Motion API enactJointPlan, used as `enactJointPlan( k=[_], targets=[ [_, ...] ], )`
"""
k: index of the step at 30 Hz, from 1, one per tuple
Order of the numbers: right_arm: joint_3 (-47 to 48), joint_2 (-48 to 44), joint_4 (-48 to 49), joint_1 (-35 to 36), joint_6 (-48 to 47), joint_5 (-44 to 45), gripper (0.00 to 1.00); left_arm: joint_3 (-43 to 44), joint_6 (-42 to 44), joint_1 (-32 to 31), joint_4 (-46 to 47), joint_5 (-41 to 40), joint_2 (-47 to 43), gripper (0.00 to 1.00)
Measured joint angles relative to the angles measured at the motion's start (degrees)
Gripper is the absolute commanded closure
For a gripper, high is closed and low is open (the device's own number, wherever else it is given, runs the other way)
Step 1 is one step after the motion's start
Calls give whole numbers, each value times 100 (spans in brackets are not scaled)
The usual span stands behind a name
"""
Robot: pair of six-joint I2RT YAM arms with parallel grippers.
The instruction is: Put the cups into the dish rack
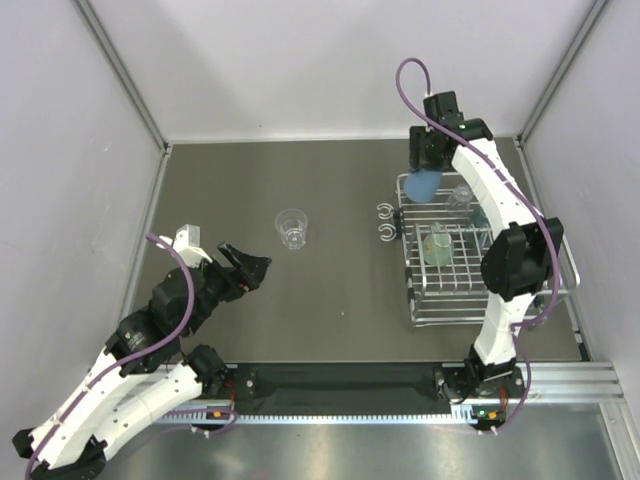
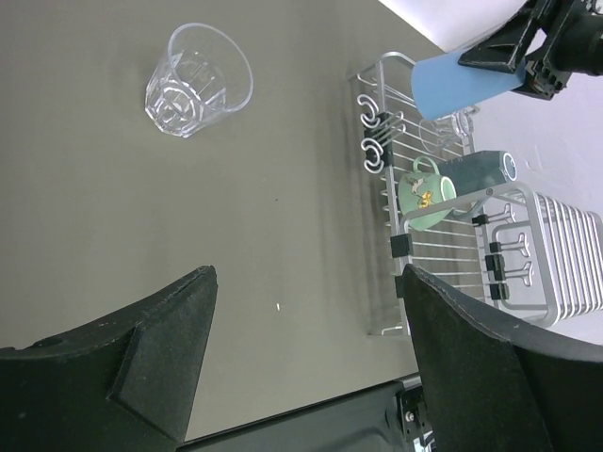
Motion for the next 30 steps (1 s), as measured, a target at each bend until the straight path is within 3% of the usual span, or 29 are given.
enactJointPlan(
  k=[30],
  targets=[
    [-568, 289, 186, -428, -4, -223, 100, -2, -46, 0, 2, 168, 76, 17]
  ],
)
